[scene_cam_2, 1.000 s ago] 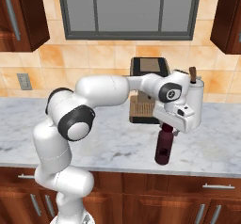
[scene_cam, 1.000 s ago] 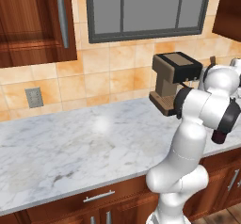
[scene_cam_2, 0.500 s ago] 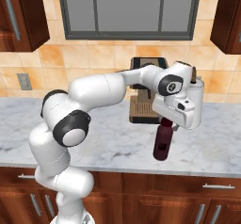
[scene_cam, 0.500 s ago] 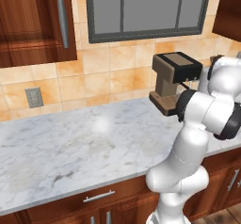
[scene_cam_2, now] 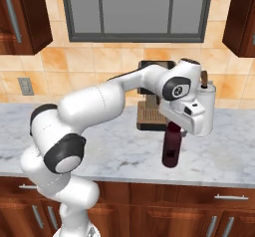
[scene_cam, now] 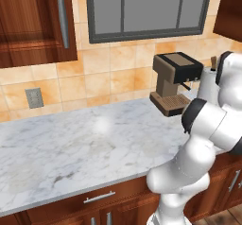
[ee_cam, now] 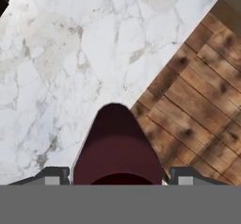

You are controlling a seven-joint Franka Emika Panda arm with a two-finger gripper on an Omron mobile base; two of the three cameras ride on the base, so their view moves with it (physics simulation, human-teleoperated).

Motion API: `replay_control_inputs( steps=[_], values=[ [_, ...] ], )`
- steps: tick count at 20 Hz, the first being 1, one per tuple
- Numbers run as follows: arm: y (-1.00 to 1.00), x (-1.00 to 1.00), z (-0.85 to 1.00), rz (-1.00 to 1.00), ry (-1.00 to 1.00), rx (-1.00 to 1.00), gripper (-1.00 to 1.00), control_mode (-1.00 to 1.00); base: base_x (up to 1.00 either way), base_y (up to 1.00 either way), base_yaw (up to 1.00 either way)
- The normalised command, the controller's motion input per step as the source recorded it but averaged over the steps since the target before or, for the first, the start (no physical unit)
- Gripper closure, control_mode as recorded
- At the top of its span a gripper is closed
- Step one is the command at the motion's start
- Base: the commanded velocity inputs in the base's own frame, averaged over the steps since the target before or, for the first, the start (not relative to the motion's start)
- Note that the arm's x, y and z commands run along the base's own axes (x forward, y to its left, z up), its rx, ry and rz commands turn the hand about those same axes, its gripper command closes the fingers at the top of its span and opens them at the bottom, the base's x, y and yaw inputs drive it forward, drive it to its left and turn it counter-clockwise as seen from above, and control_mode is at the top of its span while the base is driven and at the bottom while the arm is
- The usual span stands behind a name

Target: There is a wine glass and glass cup on the dining counter. Place the wine bottle next to the wine glass and the juice bottle next to the glass cup.

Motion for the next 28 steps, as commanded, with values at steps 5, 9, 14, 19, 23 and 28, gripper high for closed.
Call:
replay_control_inputs(
  steps=[5, 9, 14, 19, 23, 28],
  values=[
    [0.15, -0.14, 0.02, -0.08, -0.01, -0.12, 1.00, -1.00, 0.00, 0.00, 0.00],
    [0.03, -0.01, 0.00, -0.03, 0.00, -0.03, 1.00, -1.00, 0.00, 0.00, 0.00],
    [0.00, 0.00, 0.00, 0.00, 0.00, 0.00, 1.00, -1.00, 0.00, 0.00, 0.00],
    [0.00, 0.00, 0.00, 0.00, 0.00, 0.00, 1.00, -1.00, 0.00, 0.00, 0.00],
    [0.00, 0.00, 0.00, 0.00, 0.00, 0.00, 1.00, -1.00, 0.00, 0.00, 0.00],
    [0.00, 0.00, 0.00, 0.00, 0.00, 0.00, 1.00, 1.00, -0.19, 0.00, 0.00]
  ],
)
